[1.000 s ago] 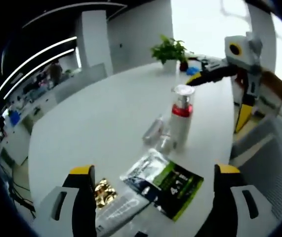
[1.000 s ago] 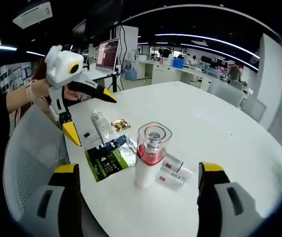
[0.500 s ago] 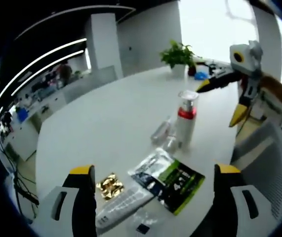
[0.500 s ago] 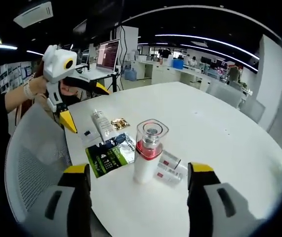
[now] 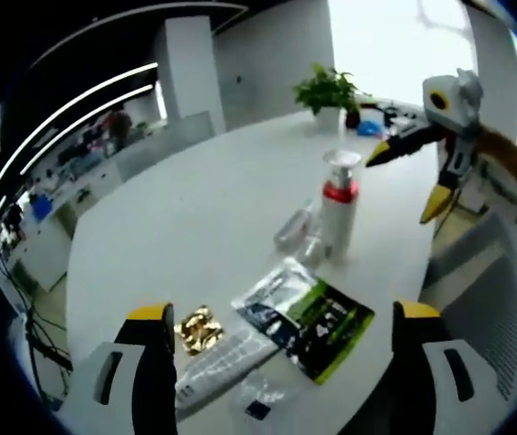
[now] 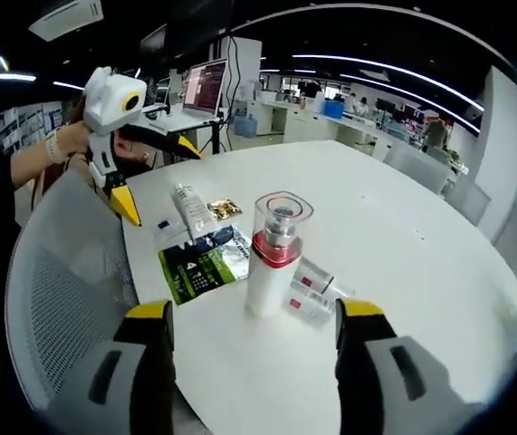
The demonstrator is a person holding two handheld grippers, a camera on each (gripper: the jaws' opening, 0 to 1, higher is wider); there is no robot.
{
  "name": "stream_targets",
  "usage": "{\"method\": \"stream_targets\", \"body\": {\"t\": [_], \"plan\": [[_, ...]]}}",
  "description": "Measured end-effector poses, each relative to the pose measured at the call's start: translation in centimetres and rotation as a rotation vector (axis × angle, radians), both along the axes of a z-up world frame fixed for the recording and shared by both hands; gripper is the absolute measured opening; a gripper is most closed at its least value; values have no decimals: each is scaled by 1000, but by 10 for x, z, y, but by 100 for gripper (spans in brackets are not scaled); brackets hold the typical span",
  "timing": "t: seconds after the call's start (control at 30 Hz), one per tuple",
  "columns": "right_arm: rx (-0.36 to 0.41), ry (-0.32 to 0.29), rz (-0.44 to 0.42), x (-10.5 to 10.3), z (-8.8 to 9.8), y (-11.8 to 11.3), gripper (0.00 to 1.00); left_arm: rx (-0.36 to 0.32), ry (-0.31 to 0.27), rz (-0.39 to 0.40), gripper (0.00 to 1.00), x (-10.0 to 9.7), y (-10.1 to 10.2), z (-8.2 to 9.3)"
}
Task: Arrange the skincare products in the storage area until every visible bottle or jar stands upright without overlapping.
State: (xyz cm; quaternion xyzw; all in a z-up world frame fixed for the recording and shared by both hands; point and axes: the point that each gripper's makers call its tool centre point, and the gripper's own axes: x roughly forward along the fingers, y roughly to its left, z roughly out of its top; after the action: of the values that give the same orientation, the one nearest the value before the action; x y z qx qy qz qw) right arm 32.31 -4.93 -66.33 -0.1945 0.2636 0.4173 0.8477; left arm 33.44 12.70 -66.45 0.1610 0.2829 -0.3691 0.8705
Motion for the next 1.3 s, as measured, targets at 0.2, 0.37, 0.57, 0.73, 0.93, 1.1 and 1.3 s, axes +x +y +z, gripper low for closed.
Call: {"method": "stream_targets", "body": {"t": [0.2,0.37,0.57,0.73,0.93,1.1,1.3], "plan": [[16,12,-30,2,1,0,77,13,1,-18,97,4,7,-4],[30,36,-61,-1,0,2,83,55,3,-46,97,6,20,-11],[8,52,-90,-5,-2,7,85,139,12,-129,87,6,34,-24],[4,60,-128,-8,-3,9,85,270,18,-197,74,12,55,-39],[9,60,-178,-10,-1,9,86,283,52,-275,60,22,60,-53],[18,63,-209,-12,0,8,86,315,104,-346,54,29,62,-69],[16,68,-233,-14,0,7,85,386,158,-444,49,33,60,-90]]}}
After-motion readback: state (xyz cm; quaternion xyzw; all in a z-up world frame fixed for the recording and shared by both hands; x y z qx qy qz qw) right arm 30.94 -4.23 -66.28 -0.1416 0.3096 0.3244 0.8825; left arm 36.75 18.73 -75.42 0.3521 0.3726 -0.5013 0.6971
